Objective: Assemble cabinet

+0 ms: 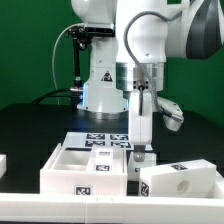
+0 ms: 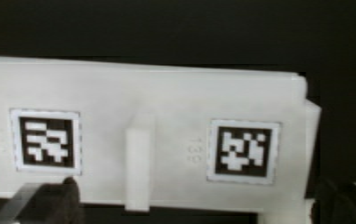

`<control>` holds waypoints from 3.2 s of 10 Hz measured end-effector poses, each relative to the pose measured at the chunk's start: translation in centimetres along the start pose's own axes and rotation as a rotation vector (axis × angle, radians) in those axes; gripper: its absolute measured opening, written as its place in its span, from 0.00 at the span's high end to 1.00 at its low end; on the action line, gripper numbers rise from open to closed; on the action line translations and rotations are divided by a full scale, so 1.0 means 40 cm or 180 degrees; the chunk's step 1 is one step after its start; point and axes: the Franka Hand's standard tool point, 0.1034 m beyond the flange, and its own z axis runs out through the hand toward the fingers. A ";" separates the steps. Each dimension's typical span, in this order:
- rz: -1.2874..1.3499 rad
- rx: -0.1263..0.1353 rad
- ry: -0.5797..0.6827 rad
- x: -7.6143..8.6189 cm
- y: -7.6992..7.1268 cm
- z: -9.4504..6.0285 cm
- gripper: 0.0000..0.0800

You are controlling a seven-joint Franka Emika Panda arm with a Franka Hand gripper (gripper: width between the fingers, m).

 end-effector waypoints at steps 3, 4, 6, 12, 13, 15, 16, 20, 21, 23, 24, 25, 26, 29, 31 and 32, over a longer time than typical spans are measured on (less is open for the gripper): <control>-0.0002 -0.0052 0.0048 -0.003 0.008 0.031 0.19; -0.0004 -0.0052 0.0050 -0.002 0.007 0.031 0.23; -0.0004 -0.0052 0.0050 -0.002 0.007 0.031 0.45; -0.0026 -0.0031 0.0026 -0.016 0.012 0.018 0.92; -0.0031 -0.0026 0.0004 -0.021 0.017 0.009 0.92; -0.0089 0.0035 -0.0106 -0.033 0.022 -0.043 0.92; -0.0121 0.0074 -0.0154 -0.030 0.021 -0.071 0.92; -0.0455 0.0058 -0.0146 -0.016 0.002 -0.091 0.92; -0.0668 0.0063 -0.0143 -0.015 0.002 -0.091 0.92; -0.1102 0.0072 -0.0136 -0.014 0.002 -0.091 0.92; -0.1299 0.0077 -0.0134 -0.012 0.001 -0.091 0.92; -0.1380 0.0078 -0.0133 -0.012 0.001 -0.091 0.92; -0.1702 0.0084 -0.0127 -0.011 0.001 -0.091 0.92; -0.2311 0.0094 -0.0114 -0.008 0.001 -0.091 0.92; -0.3368 0.0050 -0.0034 -0.005 0.001 -0.091 0.92; -0.3800 0.0055 -0.0031 -0.005 0.000 -0.093 0.92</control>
Offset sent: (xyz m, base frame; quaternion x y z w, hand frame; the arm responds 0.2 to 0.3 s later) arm 0.0023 0.0028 -0.0043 -0.0055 0.0046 0.0132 0.9999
